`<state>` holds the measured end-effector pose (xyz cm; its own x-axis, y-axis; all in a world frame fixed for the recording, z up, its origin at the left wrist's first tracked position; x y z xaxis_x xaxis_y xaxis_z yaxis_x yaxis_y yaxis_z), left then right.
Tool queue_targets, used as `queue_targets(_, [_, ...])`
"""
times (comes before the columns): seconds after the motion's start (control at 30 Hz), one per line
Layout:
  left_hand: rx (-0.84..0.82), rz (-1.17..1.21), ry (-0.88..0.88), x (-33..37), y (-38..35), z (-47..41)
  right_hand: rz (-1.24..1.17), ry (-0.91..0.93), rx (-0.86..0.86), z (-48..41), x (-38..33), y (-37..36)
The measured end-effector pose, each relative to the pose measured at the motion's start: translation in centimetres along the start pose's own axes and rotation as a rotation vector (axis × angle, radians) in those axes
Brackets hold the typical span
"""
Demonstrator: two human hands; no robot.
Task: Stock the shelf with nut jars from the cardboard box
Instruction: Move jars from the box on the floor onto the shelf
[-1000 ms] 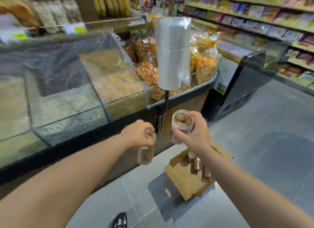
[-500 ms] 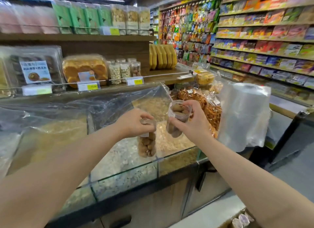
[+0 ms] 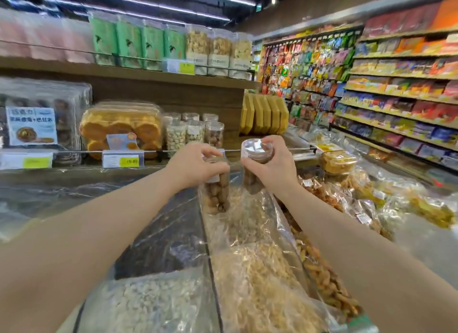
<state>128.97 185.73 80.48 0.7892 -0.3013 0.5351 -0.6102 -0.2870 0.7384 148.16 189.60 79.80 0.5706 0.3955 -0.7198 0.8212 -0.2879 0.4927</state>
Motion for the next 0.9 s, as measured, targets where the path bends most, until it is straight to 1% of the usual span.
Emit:
queue_targets(0.17, [0.061,-0.054,0.052,-1.1,-0.3,-6.8,0.018,0.010,-0.036,-10.7,1.3,-2.9])
queue_targets(0.3, [0.121,-0.070,0.047,-2.3,0.2,-11.4,0.039,0.002,-0.086,-18.3,2.8,-5.6])
queue_targets(0.47, [0.022,-0.092,0.058,-4.2,-0.2,-15.5,0.102,-0.060,-0.163,-25.1,5.9,-10.2])
queue_targets(0.6, [-0.068,-0.115,0.033,-5.2,-0.7,-18.1,0.111,-0.053,-0.229,-29.2,8.2,-14.4])
queue_targets(0.67, [-0.100,-0.111,0.035,-5.8,-1.2,-19.1,0.119,-0.019,-0.255,-30.6,8.9,-16.6])
queue_targets(0.73, [-0.127,-0.095,0.040,-6.3,-1.9,-19.7,0.122,0.004,-0.246,-31.5,9.0,-18.5])
queue_targets(0.8, [-0.142,-0.103,0.041,-6.8,-2.6,-20.2,0.067,-0.004,-0.225,-32.0,9.3,-20.3])
queue_targets(0.9, [-0.134,-0.122,0.034,-7.2,-3.3,-21.0,0.085,-0.037,-0.287,-32.6,10.1,-22.6])
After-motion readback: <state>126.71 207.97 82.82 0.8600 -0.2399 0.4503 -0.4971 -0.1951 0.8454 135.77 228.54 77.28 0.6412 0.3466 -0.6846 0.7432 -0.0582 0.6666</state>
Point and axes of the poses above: each hand's wrist, its own z-axis away from the middle knuckle, its own y-axis out of the back of the hand, x = y × z, the point moved 5 cm from there along -z, towards the middle knuckle, and after that the axes turned 7 degrees about -y, right-handed, at the moved point
